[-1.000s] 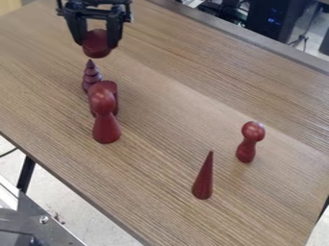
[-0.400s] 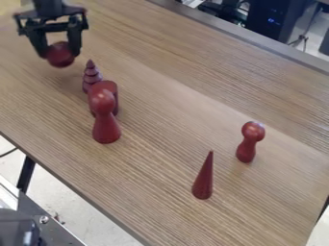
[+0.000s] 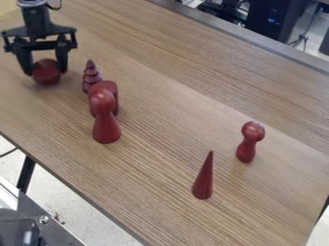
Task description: MOVED THE CIRCLE TO THE LEFT
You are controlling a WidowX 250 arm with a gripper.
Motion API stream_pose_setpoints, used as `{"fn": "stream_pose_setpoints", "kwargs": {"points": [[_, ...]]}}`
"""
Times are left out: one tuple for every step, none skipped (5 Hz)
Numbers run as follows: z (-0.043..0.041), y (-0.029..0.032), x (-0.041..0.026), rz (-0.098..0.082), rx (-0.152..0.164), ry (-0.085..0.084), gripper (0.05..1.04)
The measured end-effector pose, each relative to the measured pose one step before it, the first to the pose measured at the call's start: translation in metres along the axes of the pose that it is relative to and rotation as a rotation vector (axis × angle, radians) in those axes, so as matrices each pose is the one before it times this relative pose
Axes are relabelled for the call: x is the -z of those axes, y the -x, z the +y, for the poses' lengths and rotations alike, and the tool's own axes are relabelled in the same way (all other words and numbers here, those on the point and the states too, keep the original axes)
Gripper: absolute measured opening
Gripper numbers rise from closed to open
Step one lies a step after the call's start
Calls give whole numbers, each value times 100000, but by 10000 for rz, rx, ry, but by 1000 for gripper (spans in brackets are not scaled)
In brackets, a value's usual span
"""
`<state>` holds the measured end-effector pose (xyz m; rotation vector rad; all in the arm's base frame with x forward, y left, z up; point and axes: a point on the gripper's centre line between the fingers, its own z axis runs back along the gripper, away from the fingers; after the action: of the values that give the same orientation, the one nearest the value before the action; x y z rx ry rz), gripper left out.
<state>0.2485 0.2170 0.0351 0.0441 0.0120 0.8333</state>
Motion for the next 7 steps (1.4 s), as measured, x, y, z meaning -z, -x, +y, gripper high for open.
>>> {"fn": "stream_pose_setpoints", "kwargs": {"points": [[-650,50,-56,-76,14,-283,766],[-334,94,28,46,-38,211,827],[-444,71,-35,71,201,373,1007],[-488,325,8,220,267,565,1000],[-239,266,-821,16,213,-47,1000],[-1694,327,-3375,-684,357,-608,1000],[-2042,375,-2191,-361,775,-1082,1000]]}}
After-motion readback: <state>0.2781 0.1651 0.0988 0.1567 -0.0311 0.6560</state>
